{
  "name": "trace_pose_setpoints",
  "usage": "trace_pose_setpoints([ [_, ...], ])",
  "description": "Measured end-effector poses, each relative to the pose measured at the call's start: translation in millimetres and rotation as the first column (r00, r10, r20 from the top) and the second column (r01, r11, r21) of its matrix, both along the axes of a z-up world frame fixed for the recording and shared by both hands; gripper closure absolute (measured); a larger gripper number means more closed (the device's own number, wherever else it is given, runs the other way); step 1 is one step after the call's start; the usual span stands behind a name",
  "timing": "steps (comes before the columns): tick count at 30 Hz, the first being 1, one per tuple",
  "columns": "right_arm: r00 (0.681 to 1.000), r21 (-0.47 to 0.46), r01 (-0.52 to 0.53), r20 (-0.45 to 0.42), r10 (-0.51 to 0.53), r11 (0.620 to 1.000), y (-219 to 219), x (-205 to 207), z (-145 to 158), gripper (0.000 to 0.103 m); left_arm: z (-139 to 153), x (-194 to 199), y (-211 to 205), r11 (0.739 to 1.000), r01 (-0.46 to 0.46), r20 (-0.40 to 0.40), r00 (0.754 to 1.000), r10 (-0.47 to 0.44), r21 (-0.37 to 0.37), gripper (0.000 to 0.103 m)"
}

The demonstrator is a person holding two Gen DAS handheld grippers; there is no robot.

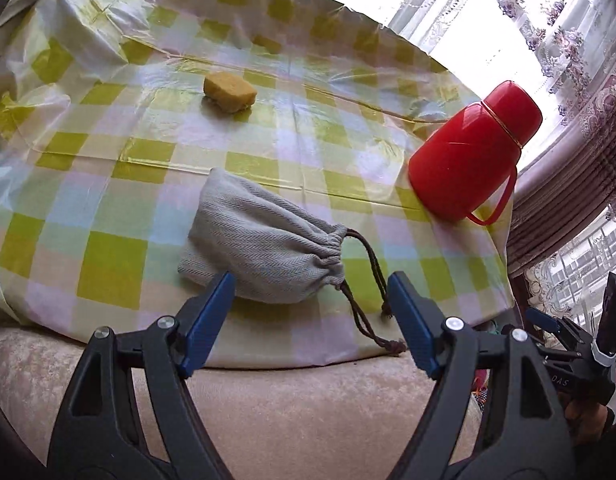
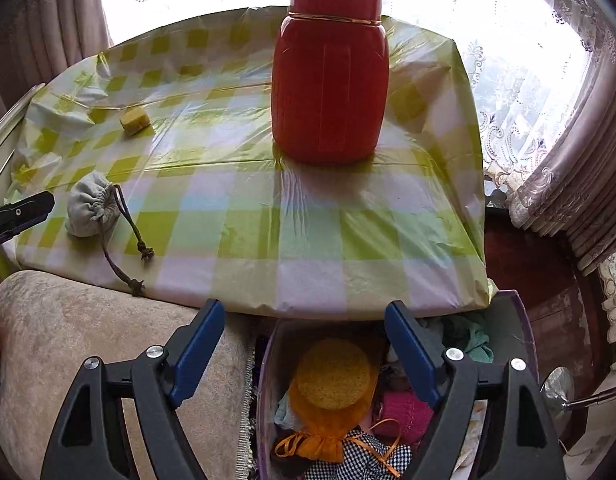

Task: Organize soft objects
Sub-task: 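Move both tools back to the table toward the grey bag and yellow sponge, then grasp the grey drawstring bag with the left tool while the right tool grasps the yellow sponge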

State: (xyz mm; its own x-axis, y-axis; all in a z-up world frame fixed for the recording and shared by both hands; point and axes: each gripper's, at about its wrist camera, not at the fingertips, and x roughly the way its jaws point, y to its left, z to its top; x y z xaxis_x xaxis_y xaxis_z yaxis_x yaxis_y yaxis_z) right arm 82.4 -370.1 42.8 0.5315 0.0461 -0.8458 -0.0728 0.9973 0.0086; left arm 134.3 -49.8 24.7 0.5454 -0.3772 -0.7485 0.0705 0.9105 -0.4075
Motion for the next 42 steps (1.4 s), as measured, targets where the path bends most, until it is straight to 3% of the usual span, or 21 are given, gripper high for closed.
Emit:
trace_pose_setpoints([
  [6, 0.999, 0.018, -0.052, 0.0, 0.052, 0.998, 24.4, 23.2, -2.0, 0.02, -20.1, 21.2, 18.4, 0.989, -0.14, -0.124, 0.983, 0.134, -0.046, 0.017],
  [11, 0.996, 0.031, -0.088, 0.003, 0.088, 0.996, 41.7, 41.0, -3.1, 0.02, -37.4, 42.8, 19.4, 0.968, -0.23, -0.243, 0.949, 0.199, -0.104, 0.014],
  [13, 0.995, 0.036, -0.099, 0.005, 0.099, 0.994, 47.7, 48.5, -3.0, 0.02, -42.8, 53.0, 14.7, 0.965, -0.251, -0.272, 0.937, 0.221, -0.081, 0.014],
  [17, 0.993, 0.043, -0.118, 0.012, 0.118, 0.992, 58.5, 63.7, -0.7, 0.02, -43.7, 73.6, -12.0, 0.982, -0.175, -0.231, 0.955, 0.187, 0.069, 0.015],
  [21, 0.993, 0.049, -0.121, 0.02, 0.12, 0.991, 68.1, 84.2, 0.7, 0.02, -44.1, 88.0, -28.4, 0.984, -0.079, -0.166, 0.98, 0.106, 0.16, 0.04],
  [23, 0.993, 0.061, -0.116, 0.02, 0.115, 0.991, 75.3, 98.4, 0.2, 0.02, -43.6, 95.6, -25.2, 0.987, -0.062, -0.154, 0.984, 0.085, 0.149, 0.05],
  [26, 0.993, 0.081, -0.115, 0.019, 0.114, 0.99, 89.1, 122.3, -1.6, 0.02, -43.9, 103.5, -10.1, 0.989, -0.082, -0.132, 0.986, 0.099, 0.125, 0.057],
  [31, 0.989, 0.08, -0.147, 0.037, 0.145, 0.986, 125.9, 163.9, -4.5, 0.02, -39.8, 103.3, 30.8, 0.983, -0.179, -0.092, 0.979, 0.182, 0.04, 0.06],
  [37, 0.977, 0.055, -0.207, 0.059, 0.204, 0.977, 180.7, 218.2, -12.3, 0.02, -34.0, 94.7, 75.3, 0.945, -0.323, -0.024, 0.946, 0.324, 0.044, 0.06],
  [42, 0.957, 0.016, -0.287, 0.058, 0.286, 0.958, 227.4, 255.5, -24.6, 0.02, -36.4, 91.8, 99.2, 0.92, -0.389, -0.001, 0.921, 0.39, 0.034, 0.06],
])
